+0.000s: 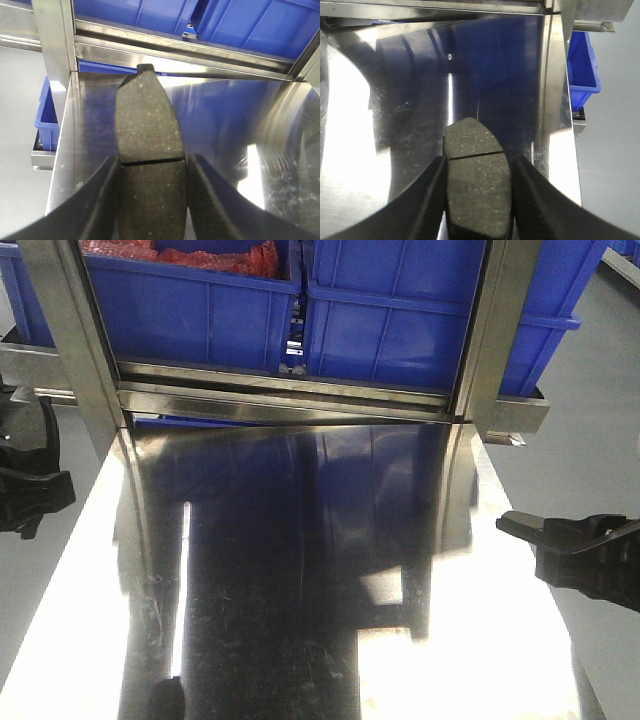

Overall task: Move and align brake pads A on conveyor
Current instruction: 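Pull the right gripper back holding the pad beside the left gripper, then turn the base away from the steel table holding both pads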

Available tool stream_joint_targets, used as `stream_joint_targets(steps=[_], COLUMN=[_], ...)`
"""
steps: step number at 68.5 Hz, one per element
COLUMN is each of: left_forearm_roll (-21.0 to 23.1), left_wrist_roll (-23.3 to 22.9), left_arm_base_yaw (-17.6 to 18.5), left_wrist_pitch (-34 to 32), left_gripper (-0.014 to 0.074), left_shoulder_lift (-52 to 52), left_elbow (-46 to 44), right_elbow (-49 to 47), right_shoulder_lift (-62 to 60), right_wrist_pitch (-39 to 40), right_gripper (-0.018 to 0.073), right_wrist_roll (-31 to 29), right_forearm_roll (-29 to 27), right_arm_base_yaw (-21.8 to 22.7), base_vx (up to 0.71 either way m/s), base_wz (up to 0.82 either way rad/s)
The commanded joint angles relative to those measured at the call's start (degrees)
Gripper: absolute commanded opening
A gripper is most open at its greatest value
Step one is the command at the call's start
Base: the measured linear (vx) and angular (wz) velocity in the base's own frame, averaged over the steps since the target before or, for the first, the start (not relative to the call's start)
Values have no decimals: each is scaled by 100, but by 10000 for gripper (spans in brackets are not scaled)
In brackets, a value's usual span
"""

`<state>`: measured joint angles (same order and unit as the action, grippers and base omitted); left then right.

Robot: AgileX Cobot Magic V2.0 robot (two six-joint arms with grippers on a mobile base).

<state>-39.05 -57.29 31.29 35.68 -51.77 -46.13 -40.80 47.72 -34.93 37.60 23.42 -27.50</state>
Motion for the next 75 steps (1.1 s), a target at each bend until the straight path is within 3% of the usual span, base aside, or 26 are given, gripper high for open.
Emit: stream_joint_targets(steps=[1,46,75], left_forearm_roll=[-200,-200,-200], left_wrist_roll=[-23,-23,-23], left_arm_base_yaw=[25,25,25], left_wrist_pitch=[-340,-340,-340], left_gripper=[129,129,129], left_shoulder_lift=[66,66,66], left_elbow=[-185,-185,-185], right_elbow=[-168,-168,-168], right_shoulder_lift=[-66,-66,-66], right_wrist_pitch=[442,442,442], right_gripper=[77,77,77], right_wrist_roll=[-19,-19,-19], right_forearm_roll=[182,182,182], right_arm_base_yaw=[16,16,16], base_vx=[0,-1,-11], base_wz=[0,1,25])
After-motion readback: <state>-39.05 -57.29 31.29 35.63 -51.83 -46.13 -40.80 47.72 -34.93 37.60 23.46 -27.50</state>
